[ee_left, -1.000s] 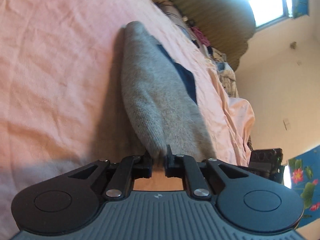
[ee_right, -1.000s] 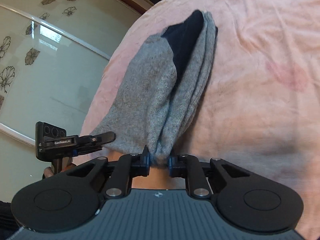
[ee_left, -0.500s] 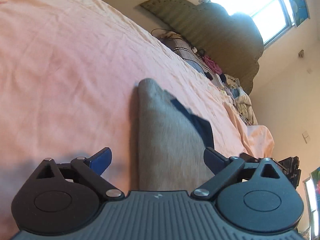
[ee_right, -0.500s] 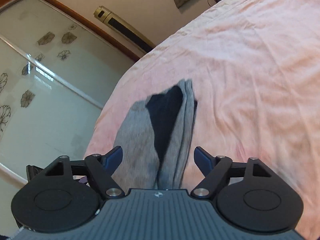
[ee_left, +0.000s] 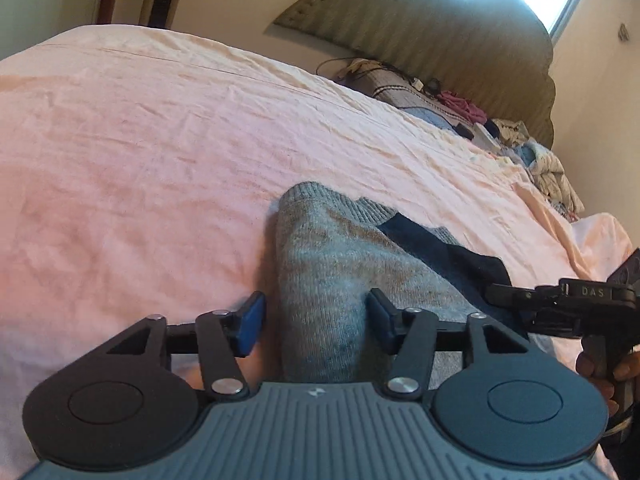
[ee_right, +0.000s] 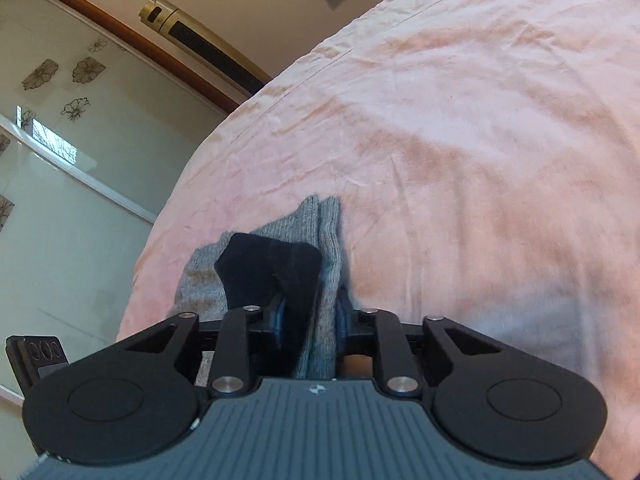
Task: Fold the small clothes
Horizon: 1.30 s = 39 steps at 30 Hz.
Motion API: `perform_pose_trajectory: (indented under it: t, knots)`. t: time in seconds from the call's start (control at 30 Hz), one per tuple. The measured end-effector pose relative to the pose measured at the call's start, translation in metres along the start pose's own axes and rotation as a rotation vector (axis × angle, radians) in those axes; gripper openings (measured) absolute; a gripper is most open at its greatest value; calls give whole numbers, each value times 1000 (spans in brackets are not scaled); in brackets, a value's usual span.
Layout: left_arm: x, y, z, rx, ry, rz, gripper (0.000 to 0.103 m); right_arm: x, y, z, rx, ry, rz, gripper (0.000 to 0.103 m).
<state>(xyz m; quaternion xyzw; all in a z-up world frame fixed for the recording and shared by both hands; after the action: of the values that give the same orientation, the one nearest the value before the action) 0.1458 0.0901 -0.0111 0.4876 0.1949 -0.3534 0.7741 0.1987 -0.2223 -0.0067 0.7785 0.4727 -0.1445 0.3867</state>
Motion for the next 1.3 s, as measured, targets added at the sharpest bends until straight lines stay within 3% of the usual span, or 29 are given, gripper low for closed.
perform_pose_trajectory:
  t: [0.03,0.07,0.1,0.13,0.2,0.27,0.3,0.33,0.37,0.4,0.5,0.6,0.67,0.7,0.77,0.8,0.83,0.87,0.9,0.93,1.03,1.07,1.1,1.13,1.17,1.3]
  knots:
    - [-14,-6,-6,-32,-5,0,79,-16,-9,-7,-5,-9,15,67]
    - [-25,-13,-12,-72,-24,-18,84,-29,-20,-13,-15,2,34,88]
    - [-32,-21,-19,-119,-65,-50,87,-38,-32,-17,-29,27,29,95]
    - [-38,-31,-26,-167,-110,-91,87,-45,-46,-20,-34,54,-2,96]
    - [-49,-43,-29,-204,-160,-97,87,-50,-70,-22,-11,86,-61,94]
    - [-50,-50,-27,-273,-206,-118,86,-49,-84,-26,-19,120,-69,94]
    - [-45,-52,-23,-286,-238,-144,85,-48,-86,-32,-29,117,-63,92]
    - [-40,-53,-16,-274,-237,-157,65,-45,-85,-34,-26,109,-68,78]
    - [-35,-54,-9,-244,-201,-172,45,-39,-84,-35,-15,100,-93,29]
    - [-29,-55,-2,-209,-158,-187,28,-34,-84,-36,-23,75,-110,29]
    - [-45,-55,11,-163,-125,-169,16,-49,-90,-51,-122,47,-97,27]
    - [-64,-66,9,-131,-119,-166,14,-77,-104,-44,-127,31,-79,19]
    - [-59,-79,-3,-147,-93,-190,15,-83,-115,-26,-67,24,-71,19]
    - [-61,-83,-12,-171,-128,-166,17,-85,-119,-16,-20,43,-59,21]
    - [-64,-84,-19,-247,-179,-194,21,-89,-126,-6,82,104,-46,40]
    - [-63,-84,-21,-284,-222,-226,36,-92,-127,-7,97,134,-43,47]
    - [-62,-84,-23,-311,-281,-247,60,-94,-128,-10,88,152,-37,66]
    - [-61,-84,-23,-330,-334,-254,72,-94,-127,-14,72,172,-43,80]
    - [-58,-84,-20,-337,-363,-259,87,-90,-126,-18,59,187,-65,85]
    - [-55,-83,-15,-328,-371,-260,93,-82,-126,-24,47,193,-86,90]
    - [-41,-79,3,-280,-374,-251,93,-59,-121,-40,17,222,-121,89]
    - [-39,-78,6,-271,-367,-248,92,-52,-119,-43,10,220,-134,77]
    - [-39,-80,7,-257,-347,-252,74,-44,-118,-46,2,208,-159,64]
    - [-36,-82,8,-241,-307,-284,23,-38,-120,-47,-7,185,-205,26]
    - [-31,-86,5,-243,-281,-330,13,-38,-123,-46,-21,179,-212,22]
    - [-59,-91,7,-190,-297,-291,10,-67,-133,-53,-62,210,-185,22]
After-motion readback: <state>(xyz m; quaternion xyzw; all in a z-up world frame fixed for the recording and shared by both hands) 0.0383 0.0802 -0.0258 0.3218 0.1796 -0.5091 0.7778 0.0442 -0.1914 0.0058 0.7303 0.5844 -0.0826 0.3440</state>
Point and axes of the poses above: each gripper's, at about its wrist camera, not at the fingertips, and x roughly the way its jaws point, z to its right, y to its top, the point moved 2 cm from there along x, roughly the way its jaws point, and after that the axes turned 4 degrees about -x, right-handed, at the moved point
